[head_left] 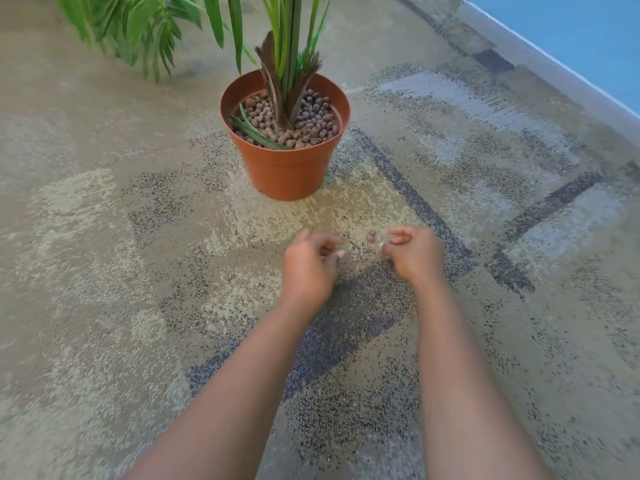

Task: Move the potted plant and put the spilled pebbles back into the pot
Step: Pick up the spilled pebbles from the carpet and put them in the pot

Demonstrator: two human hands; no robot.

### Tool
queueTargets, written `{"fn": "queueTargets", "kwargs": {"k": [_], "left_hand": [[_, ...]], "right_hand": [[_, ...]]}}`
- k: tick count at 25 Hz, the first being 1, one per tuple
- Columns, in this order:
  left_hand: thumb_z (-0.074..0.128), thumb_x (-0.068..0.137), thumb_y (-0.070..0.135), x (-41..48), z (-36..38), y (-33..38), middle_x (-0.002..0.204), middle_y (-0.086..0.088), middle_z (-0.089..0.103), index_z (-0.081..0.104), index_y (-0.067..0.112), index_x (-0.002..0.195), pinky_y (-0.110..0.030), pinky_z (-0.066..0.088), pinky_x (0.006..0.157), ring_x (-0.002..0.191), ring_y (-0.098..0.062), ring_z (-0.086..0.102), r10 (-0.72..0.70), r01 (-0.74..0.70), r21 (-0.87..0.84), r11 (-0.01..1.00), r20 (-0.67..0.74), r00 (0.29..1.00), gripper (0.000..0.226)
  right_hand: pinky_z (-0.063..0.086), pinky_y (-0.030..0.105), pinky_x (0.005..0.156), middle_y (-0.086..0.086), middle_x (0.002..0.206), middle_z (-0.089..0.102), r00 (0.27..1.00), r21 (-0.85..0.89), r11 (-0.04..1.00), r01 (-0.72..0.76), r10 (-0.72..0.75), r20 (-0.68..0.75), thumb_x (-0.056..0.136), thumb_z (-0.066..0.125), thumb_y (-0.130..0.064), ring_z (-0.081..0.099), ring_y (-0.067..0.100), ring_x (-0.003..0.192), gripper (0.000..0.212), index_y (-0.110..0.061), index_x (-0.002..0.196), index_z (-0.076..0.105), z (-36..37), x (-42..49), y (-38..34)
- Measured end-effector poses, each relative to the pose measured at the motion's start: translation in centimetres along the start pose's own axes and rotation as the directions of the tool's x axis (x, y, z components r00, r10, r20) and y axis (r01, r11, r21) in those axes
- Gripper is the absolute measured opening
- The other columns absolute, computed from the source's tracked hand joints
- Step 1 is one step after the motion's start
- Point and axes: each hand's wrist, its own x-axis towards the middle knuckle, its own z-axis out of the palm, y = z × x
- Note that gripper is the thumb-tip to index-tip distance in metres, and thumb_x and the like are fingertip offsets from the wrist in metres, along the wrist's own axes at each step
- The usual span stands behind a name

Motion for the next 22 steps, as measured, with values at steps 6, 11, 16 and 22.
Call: {"fn": "queueTargets", "kwargs": {"k": [6,11,16,22], "left_hand": [[0.077,0.08,0.01,1.4,-4.6,0.9,0.089,0.007,0.068,0.068,0.024,0.099,-0.013,0.054,0.066,0.077,-0.003,0.063,-0.073,0.055,-0.145,0.988,-0.118,0.99,0.026],[0.079,0.077,0.023,4.6,-10.1,4.8,0.078,0.013,0.071,0.071,0.032,0.083,-0.018,0.057,0.064,0.07,-0.003,0.067,-0.037,-0.028,-0.189,0.982,-0.332,0.943,0.013],[0.081,0.077,0.014,10.6,-15.2,7.9,0.076,0.011,0.069,0.077,0.019,0.089,-0.022,0.06,0.072,0.065,0.003,0.064,0.141,-0.148,0.013,0.989,-0.405,0.903,0.014],[0.082,0.075,0.014,10.9,-16.1,5.3,0.083,0.009,0.073,0.074,0.018,0.093,-0.024,0.059,0.077,0.076,-0.003,0.07,0.065,-0.102,-0.084,0.991,-0.361,0.93,0.021]], "right_hand": [[0.045,0.011,0.046,0.004,0.098,0.069,0.974,-0.166,0.98,0.11,-0.072,0.216,0.088,0.069,-0.009,0.056,0.003,0.061,0.033,-0.009,0.12,0.064,1.6,1.6,-2.9],[0.056,0.025,0.054,0.01,0.083,0.068,0.971,-0.408,0.901,0.148,-0.055,0.232,0.089,0.061,-0.006,0.066,0.017,0.067,0.008,-0.005,0.084,0.067,2.3,2.1,-4.2],[0.061,0.032,0.066,0.01,0.08,0.066,0.972,-0.461,0.874,0.153,-0.049,0.23,0.085,0.069,-0.011,0.066,0.021,0.071,0.009,-0.002,0.086,0.066,2.1,1.8,-5.2],[0.061,0.028,0.067,0.004,0.074,0.071,0.985,-0.312,0.937,0.158,-0.126,0.121,0.084,0.07,-0.007,0.07,0.014,0.065,0.009,-0.006,0.075,0.071,-0.6,0.0,-6.8]]}}
